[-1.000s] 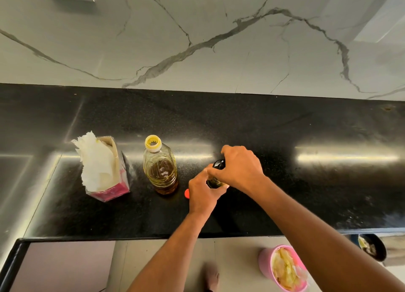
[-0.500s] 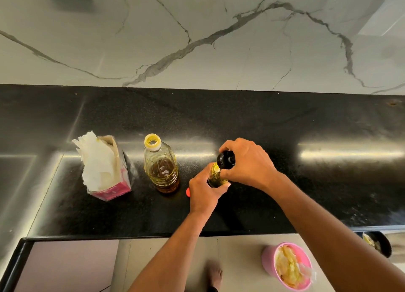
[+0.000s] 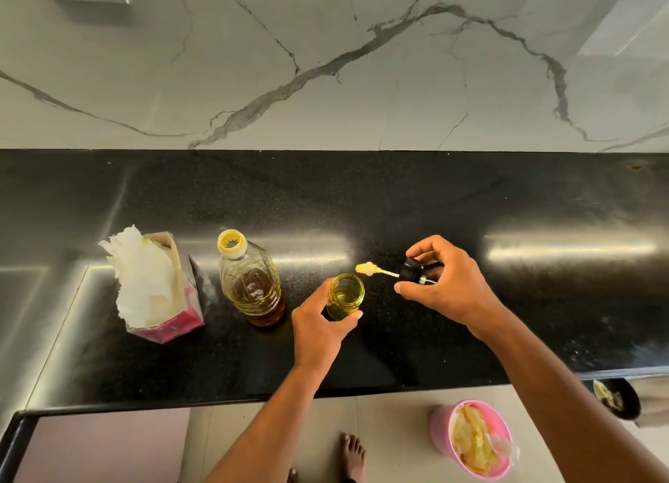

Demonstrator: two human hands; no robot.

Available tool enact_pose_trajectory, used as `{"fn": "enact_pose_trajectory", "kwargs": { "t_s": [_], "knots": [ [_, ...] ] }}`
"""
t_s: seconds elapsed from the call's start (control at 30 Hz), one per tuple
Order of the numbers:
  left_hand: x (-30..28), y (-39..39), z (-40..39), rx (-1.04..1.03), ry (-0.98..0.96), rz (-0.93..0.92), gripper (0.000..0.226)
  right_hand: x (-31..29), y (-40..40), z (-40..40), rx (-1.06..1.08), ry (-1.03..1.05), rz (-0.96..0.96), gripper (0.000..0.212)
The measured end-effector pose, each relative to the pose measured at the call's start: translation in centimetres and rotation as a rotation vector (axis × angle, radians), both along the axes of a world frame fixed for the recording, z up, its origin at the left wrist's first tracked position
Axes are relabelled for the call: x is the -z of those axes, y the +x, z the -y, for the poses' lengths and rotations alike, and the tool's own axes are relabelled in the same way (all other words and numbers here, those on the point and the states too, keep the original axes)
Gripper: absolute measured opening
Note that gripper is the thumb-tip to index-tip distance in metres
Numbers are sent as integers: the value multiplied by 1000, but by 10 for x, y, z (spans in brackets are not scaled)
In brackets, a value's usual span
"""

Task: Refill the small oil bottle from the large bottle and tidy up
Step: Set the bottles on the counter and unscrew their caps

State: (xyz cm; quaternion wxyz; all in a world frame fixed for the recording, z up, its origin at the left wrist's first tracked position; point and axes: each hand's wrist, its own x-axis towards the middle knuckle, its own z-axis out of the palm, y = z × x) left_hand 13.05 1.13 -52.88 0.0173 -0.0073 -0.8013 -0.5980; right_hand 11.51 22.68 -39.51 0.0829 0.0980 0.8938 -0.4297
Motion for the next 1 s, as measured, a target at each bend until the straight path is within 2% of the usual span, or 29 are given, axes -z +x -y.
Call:
{"fn": "enact_pose_trajectory", "kwargs": {
  "t_s": [0.17,0.43,0.8,1.0],
  "knots": [
    [1,2,3,-5,23,20,54,46,17,-8,118,-41,-19,56],
    [-6,6,8,-21,16,39,58,114,45,7,134,24,-105,58],
    [-3,6,9,-17,-27,48,55,125,47,11,44,110,-248,60],
    [-3,7,9,-26,-43,50,57,122,48,8,-22,303,-251,71]
  ]
}}
